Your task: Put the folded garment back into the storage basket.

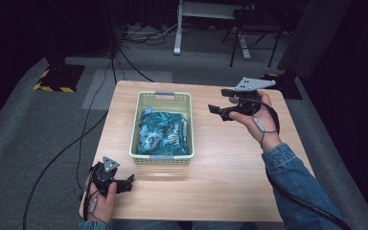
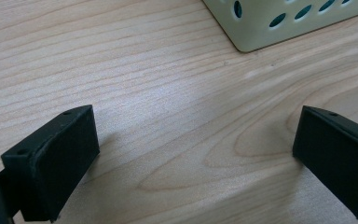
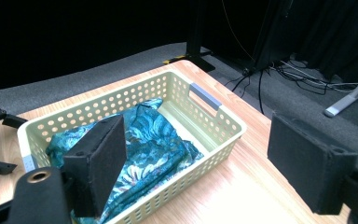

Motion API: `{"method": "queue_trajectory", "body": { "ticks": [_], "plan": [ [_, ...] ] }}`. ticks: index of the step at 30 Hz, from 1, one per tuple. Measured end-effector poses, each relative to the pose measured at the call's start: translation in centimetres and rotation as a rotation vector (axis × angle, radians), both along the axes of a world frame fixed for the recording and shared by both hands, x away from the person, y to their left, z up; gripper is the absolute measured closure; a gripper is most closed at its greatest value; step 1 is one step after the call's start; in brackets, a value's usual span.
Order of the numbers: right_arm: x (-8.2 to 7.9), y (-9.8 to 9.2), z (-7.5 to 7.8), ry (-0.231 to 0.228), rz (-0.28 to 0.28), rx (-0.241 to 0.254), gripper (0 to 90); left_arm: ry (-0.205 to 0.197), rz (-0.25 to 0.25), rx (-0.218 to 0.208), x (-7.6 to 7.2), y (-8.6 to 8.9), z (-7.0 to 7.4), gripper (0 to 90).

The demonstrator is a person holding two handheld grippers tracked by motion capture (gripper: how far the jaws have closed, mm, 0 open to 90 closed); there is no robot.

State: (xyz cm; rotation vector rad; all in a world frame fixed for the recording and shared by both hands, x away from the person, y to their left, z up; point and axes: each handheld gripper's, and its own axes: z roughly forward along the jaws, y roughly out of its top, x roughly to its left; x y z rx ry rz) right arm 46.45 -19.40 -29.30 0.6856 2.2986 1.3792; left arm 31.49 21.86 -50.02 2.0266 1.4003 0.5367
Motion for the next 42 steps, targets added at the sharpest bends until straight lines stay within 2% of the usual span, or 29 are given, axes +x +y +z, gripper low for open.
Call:
{"method": "queue_trajectory", "body": {
  "ticks": [15,19,31,36,42],
  "plan": [
    [-0.7,-2.2,-0.2,-0.001,-0.021,0.004,19.2,0.0,0.0,0.0,0.0,0.0,0.0,0.2],
    [-1.0,-3.1,-0.4,0.005,-0.031,0.026,19.0,0.0,0.0,0.0,0.0,0.0,0.0,0.2],
    [-1.5,-5.6,-1.3,0.019,-0.07,0.036,18.6,0.0,0.0,0.0,0.0,0.0,0.0,0.2],
    [-1.7,-6.5,-1.8,0.03,-0.09,0.016,18.5,0.0,0.0,0.0,0.0,0.0,0.0,0.2],
    [-2.0,-7.4,-2.4,0.037,-0.106,0.016,18.5,0.0,0.0,0.0,0.0,0.0,0.0,0.2]
  ]
}}
